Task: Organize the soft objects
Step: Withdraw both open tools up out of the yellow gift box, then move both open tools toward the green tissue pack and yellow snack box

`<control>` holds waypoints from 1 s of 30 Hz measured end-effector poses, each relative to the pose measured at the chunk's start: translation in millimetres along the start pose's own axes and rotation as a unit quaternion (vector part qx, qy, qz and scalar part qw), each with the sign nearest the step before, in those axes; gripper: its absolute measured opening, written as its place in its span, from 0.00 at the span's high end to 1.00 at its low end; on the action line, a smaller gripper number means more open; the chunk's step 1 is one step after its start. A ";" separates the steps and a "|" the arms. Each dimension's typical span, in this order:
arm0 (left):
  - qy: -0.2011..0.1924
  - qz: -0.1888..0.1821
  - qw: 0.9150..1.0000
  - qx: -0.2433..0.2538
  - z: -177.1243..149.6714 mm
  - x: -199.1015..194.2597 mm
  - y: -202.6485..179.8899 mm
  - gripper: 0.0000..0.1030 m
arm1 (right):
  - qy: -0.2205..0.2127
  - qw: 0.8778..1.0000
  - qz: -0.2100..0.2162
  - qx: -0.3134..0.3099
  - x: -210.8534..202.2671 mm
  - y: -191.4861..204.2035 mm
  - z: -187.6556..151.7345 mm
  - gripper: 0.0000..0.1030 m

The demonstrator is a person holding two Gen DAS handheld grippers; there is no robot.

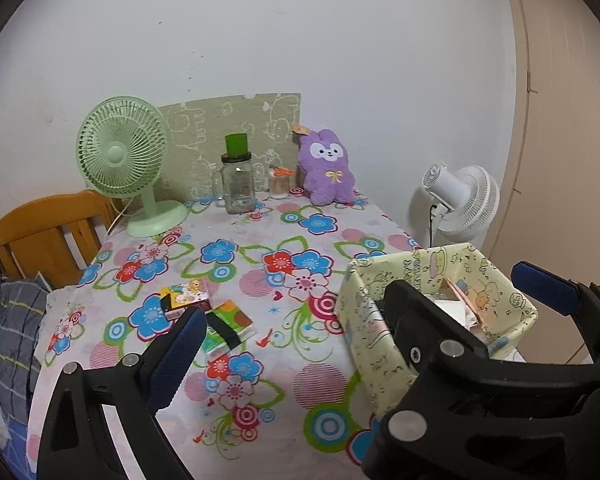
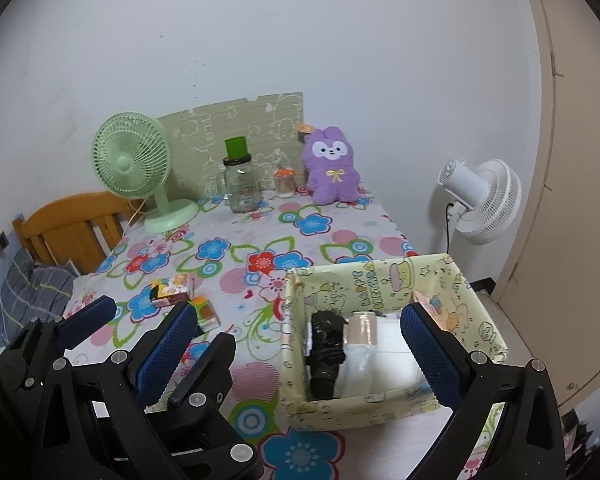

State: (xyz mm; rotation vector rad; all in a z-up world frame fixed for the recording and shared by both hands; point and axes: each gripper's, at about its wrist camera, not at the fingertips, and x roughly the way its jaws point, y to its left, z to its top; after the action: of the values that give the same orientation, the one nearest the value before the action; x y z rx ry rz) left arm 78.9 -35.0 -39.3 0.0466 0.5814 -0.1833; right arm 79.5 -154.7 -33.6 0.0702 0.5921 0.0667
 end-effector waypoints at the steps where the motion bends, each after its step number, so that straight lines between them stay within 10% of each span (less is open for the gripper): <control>1: 0.000 0.001 1.000 -0.002 -1.2 0.0 2.6 0.04 | 0.000 1.000 0.000 -0.002 0.2 2.7 -0.6 0.00; 30: 0.038 0.022 0.997 -0.060 -35.1 26.3 82.8 0.04 | 0.032 0.998 0.046 -0.036 47.4 75.9 -22.4 0.00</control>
State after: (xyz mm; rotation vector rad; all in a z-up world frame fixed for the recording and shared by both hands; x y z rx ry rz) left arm 96.7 45.5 -83.7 -0.0500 0.6653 -0.1035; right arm 103.0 -74.2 -72.0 0.0252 0.6502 0.1794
